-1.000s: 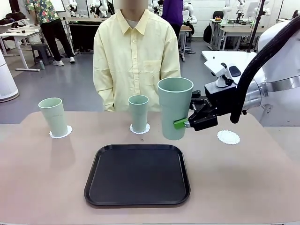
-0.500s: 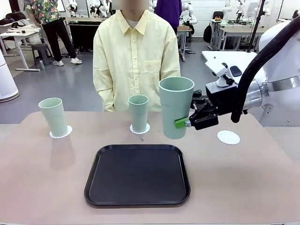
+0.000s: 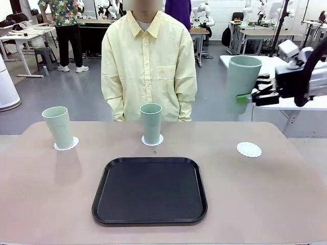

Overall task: Place coasters on the table and set cups on them.
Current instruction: Take one Reusable plastic cup from the Flat Tray and place it on a coaster set by the human.

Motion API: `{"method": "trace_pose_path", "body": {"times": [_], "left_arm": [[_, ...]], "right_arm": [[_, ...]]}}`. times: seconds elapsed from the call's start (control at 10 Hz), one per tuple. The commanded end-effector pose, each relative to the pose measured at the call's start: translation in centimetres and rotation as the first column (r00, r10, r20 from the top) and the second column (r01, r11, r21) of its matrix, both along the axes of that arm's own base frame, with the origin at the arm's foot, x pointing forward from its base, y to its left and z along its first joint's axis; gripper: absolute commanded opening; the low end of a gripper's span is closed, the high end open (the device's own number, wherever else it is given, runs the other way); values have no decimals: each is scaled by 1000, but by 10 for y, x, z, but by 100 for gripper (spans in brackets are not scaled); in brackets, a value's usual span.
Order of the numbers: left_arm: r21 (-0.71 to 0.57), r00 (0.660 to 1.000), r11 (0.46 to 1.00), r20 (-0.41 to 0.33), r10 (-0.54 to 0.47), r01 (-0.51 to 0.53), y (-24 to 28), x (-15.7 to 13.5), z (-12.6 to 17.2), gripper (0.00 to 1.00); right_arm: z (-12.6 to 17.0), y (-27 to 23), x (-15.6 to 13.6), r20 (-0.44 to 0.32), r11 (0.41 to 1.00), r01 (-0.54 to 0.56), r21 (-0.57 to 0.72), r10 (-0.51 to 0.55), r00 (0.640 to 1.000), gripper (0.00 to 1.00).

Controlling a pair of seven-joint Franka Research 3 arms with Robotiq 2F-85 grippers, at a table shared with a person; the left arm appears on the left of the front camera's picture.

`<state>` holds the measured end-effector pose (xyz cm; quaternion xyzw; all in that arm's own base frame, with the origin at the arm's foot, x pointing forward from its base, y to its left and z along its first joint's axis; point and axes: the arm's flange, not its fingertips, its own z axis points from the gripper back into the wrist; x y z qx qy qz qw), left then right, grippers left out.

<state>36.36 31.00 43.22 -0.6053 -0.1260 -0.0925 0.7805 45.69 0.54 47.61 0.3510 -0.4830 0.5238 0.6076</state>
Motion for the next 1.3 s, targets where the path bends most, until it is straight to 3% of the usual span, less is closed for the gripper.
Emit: {"method": "trace_pose_path", "body": {"times": [0.0,0.5,1.1,1.2], "left_arm": [[2,1000,1000,0,2,-2,1,-1,2,100],[2,1000,1000,0,2,-2,1,-1,2,100],[2,1000,1000,0,2,-2,1,-1,2,100],[2,1000,1000,0,2,-2,1,-1,2,100]], "right_arm": [[13,-22,21,39,999,48,-12,-47,998,82],[41,-78,22,53,990,142,14,-142,988,82],[36,-78,24,72,990,144,1,-144,987,82],[26,-83,34,44,993,120,-18,-119,992,82]]}}
